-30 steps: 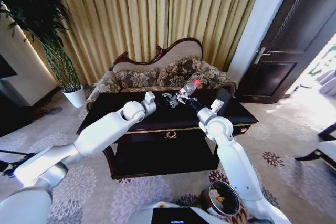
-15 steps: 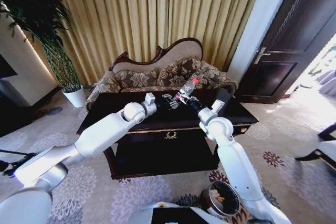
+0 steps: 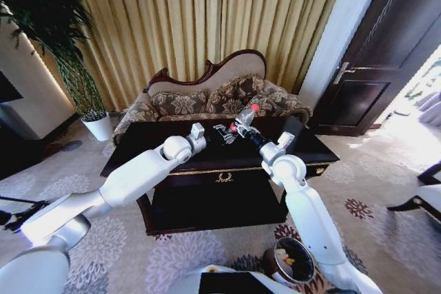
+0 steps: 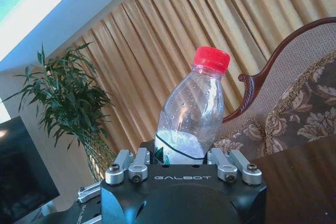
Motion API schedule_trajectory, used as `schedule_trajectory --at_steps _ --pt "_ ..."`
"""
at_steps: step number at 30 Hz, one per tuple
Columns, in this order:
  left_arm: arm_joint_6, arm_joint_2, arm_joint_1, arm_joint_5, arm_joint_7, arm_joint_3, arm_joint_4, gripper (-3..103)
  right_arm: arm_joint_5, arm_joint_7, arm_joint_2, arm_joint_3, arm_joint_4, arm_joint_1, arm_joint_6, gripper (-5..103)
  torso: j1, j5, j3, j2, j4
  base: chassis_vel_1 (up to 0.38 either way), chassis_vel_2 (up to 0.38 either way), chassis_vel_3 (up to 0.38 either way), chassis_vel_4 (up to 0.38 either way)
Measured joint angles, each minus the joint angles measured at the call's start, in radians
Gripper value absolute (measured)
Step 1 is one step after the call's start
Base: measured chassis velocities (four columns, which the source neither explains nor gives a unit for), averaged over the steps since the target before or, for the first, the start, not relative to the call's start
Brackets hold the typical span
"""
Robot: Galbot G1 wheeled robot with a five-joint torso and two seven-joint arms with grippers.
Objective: Move to the front of the table and place the trash on the table into the trash bin.
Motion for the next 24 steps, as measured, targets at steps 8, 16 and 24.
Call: schedule_trajectory --at_steps 8,16,24 --pt "0.012 0.006 0.027 -0.034 -0.061 -0.025 -0.015 64 0.001 -0.009 -0.001 0.002 -0.002 -0.003 0.000 30 0.000 -0.0001 0.000 0.000 0.0001 0.000 0.000 0.000 0.000" --pt "0.032 0.023 0.088 -0.066 -0.100 -0.094 -0.052 97 0.001 -0.014 -0.001 0.003 -0.005 -0.006 0.000 30 0.000 0.0000 0.000 0.000 0.0000 0.000 0.000 0.000 0.000" --pt "0.039 0.075 0.203 -0.081 -0.149 -0.221 -0.135 100 -0.017 -0.018 -0.002 0.021 -0.010 -0.027 0.019 29 0.000 0.0010 0.000 0.000 0.0004 0.000 0.000 0.000 0.000"
